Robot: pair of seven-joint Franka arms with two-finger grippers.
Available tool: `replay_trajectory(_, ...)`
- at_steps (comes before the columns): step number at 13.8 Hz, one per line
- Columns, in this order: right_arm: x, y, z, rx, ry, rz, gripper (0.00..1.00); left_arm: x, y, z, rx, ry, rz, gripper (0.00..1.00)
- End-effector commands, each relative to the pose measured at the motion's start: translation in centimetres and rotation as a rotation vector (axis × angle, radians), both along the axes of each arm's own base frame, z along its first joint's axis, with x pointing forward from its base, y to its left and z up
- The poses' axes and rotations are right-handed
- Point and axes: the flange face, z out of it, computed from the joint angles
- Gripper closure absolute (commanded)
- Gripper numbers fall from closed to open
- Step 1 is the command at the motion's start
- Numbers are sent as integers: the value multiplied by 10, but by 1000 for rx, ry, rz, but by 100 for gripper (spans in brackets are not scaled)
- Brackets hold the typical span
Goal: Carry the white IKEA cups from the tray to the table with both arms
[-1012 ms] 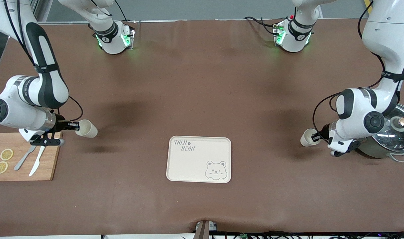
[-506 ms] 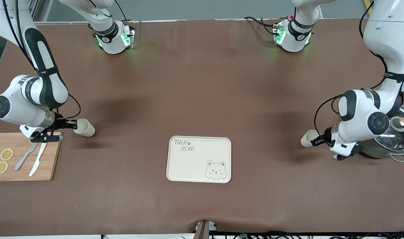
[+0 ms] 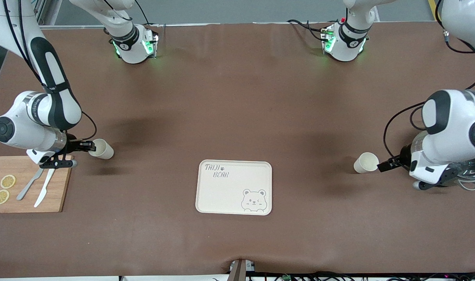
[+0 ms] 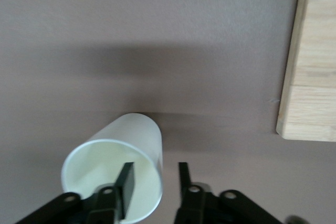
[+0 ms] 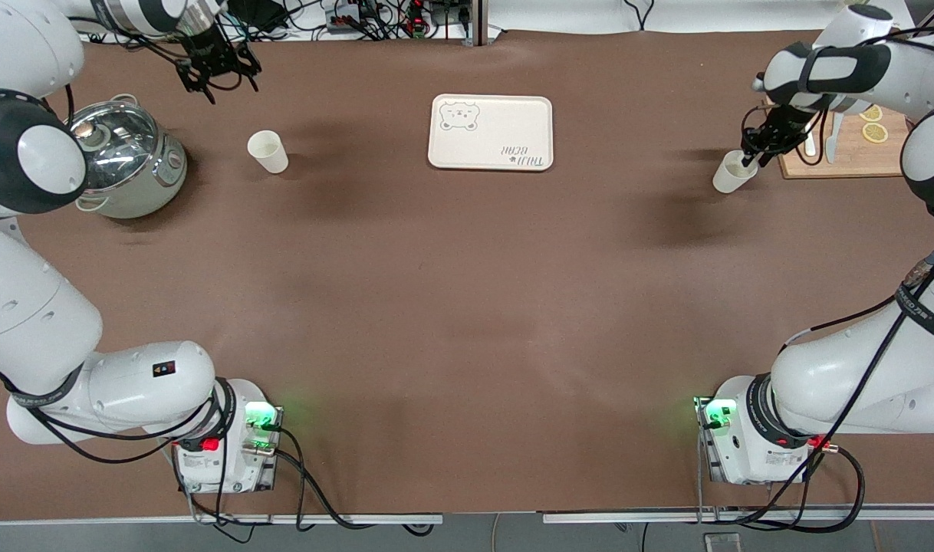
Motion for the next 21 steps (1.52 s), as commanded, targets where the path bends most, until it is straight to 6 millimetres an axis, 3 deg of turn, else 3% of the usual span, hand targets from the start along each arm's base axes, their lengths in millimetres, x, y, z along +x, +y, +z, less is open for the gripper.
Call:
replay_trajectory(1,43,17,67,5,-11,63,0,-6,5,43,31,-35,-85,0)
replay_trajectory(3,63,15,104,-3,-72,67,0,-10,9,65,42,-68,-129,0)
replay_trajectory(5,80,22,158,1,-99,75,0,-11,12,74,47,-70,-126,0)
replay_trajectory(7,91,22,208,-6,-162,89,0,-11,12,102,53,-91,-124,0)
replay_trajectory(10,99,48,276,-20,-256,136,0,-13,10,150,62,-149,-126,0)
replay_trajectory(12,82,61,306,-12,-204,148,0,-22,9,172,71,-160,-123,0)
replay_trajectory(13,68,67,336,-16,-234,159,0,-26,10,183,76,-174,-121,0)
replay_trajectory(16,13,77,380,-31,-181,168,0,-35,9,197,77,-176,-120,0)
replay_trajectory(21,-64,78,407,-30,-173,167,0,-49,-6,205,75,-128,-139,0)
